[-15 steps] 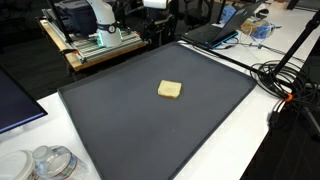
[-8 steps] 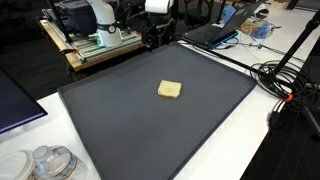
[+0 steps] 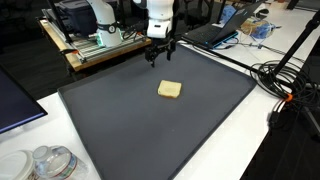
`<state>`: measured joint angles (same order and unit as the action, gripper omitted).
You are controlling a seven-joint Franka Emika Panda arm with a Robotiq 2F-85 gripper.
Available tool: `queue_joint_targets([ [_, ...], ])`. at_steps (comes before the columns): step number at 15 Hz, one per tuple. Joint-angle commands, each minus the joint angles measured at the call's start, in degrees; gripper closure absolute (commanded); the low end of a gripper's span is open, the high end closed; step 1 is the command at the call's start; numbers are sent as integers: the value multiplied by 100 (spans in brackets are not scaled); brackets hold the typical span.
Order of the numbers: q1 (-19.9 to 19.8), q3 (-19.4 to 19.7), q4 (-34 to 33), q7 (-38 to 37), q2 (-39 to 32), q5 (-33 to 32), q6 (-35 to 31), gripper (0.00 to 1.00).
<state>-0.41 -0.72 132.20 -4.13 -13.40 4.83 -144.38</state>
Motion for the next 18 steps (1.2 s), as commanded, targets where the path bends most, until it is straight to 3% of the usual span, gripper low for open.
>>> queue_joint_targets([
  [1, 55, -46, 63, -153, -339, 179, -432, 0],
  [18, 37, 180, -1094, -317, -1692, 0, -509, 0],
])
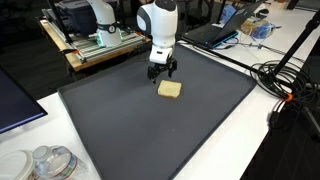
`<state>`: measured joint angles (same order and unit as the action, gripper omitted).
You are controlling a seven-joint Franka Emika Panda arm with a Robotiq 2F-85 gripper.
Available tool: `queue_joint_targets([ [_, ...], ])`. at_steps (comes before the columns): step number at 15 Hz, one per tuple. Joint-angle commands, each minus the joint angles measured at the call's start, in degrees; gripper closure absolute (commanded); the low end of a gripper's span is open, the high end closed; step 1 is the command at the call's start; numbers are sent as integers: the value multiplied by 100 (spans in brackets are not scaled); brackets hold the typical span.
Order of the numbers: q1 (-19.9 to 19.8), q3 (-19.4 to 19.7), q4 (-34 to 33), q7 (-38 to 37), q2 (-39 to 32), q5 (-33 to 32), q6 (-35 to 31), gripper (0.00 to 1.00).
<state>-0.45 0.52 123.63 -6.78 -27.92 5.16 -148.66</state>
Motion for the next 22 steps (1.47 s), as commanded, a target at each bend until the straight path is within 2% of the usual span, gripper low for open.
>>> queue_joint_targets([
  [1, 51, 68, -298, -65, -304, -46, -58, 0],
  [8, 96, 143, -611, -84, -614, -121, -48, 0],
  [9, 112, 159, -638, -92, -630, -148, -44, 6],
  [10, 137, 185, -657, -109, -633, -185, -37, 28],
  [12, 179, 227, -686, -141, -635, -247, -16, 32],
  [22, 404, 345, -797, -255, -556, -519, 140, 99],
])
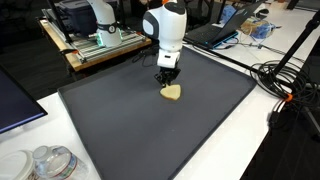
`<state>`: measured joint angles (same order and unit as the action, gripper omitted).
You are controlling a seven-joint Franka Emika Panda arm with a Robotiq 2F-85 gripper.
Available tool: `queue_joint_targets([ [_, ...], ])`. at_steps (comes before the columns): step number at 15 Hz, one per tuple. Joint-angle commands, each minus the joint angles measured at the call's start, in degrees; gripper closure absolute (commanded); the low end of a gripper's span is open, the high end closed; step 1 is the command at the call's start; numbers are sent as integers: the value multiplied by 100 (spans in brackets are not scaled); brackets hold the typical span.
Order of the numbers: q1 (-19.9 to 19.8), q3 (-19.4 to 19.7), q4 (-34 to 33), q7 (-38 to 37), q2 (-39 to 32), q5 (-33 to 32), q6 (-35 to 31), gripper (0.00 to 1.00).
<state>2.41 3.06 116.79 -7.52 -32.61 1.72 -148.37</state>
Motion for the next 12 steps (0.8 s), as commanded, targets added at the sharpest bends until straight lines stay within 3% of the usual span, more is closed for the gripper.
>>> queue_joint_targets([
  [1, 116, 72, -108, -162, -76, -170, 116, 99],
  [12, 183, -65, 48, -122, 168, -135, 260, 98],
])
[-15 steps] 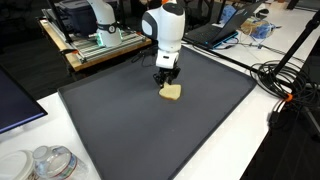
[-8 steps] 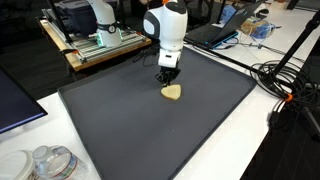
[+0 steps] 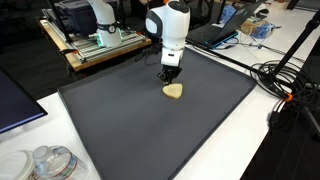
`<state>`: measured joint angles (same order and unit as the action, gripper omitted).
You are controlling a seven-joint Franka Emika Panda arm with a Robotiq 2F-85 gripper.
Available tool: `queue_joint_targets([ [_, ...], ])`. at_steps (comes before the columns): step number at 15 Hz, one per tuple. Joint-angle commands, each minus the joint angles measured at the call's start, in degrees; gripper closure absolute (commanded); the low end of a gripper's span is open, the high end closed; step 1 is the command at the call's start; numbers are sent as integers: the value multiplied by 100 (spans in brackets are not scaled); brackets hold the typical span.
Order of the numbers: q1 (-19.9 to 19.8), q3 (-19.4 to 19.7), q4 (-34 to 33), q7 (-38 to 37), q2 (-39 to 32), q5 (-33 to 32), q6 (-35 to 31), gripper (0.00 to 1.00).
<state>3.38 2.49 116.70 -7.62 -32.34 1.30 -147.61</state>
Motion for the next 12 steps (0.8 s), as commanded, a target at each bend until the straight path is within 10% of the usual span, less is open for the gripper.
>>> queue_joint_targets([
  [1, 114, -6, 64, -119, 151, -107, 195, 98],
  [12, 250, -36, 273, 82, 399, -477, 291, 98],
])
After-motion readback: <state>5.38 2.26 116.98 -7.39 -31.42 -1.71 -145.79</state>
